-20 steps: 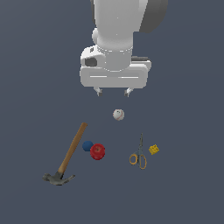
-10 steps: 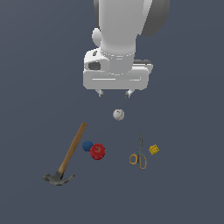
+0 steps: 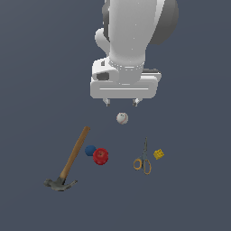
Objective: Pick up a designated object from a clutter of objects.
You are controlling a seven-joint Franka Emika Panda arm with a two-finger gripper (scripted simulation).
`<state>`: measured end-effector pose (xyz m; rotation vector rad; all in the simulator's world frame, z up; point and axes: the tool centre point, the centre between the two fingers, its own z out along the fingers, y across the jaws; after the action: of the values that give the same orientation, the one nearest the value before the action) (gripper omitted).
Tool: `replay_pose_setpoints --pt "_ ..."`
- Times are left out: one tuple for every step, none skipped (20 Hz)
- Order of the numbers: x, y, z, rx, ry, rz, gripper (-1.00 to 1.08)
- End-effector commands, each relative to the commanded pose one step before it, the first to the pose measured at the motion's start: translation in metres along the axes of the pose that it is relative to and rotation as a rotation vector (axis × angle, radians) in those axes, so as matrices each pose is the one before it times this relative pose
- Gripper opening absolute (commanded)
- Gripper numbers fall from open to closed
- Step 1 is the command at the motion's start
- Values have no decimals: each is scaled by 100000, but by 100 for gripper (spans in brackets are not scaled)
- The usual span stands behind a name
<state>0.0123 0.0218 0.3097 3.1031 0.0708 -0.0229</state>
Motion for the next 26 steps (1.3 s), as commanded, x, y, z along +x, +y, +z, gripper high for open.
replay_pose_setpoints --pt "770 -800 884 -130 43 -1662 100" --pt "379 -384 427 -54 54 -796 100" --pt "407 -420 470 -50 61 -862 100" --pt "432 -456 514 -44 66 -928 100" --pt "457 -492 561 -37 71 -995 100" --pt "480 -534 609 -27 77 -1069 100" --pt "502 -572 661 -15 83 -1134 100" --pt "522 -614 714 0 89 -1204 100" --pt "540 -656 769 18 95 -1272 100" --pt "553 -696 824 39 101 -1335 100" --pt "545 -711 850 59 103 -1347 100" --pt "529 -718 865 80 104 -1344 100" --pt "513 -724 881 100 104 -1338 100" --pt "496 -731 896 120 105 -1336 100" --pt "479 -736 911 139 105 -1328 100" --pt "462 -742 925 159 105 -1324 100" --pt "444 -747 939 178 105 -1316 100" --pt "423 -747 949 196 105 -1301 100" --pt "388 -720 920 205 100 -1238 100" --pt "351 -684 882 209 95 -1164 100" --pt "317 -648 841 210 89 -1091 100" --pt "285 -610 798 209 83 -1017 100" --pt "255 -573 754 206 78 -946 100" --pt "227 -535 708 200 72 -876 100" --pt "202 -495 661 192 66 -805 100" --pt "178 -458 612 183 61 -738 100"
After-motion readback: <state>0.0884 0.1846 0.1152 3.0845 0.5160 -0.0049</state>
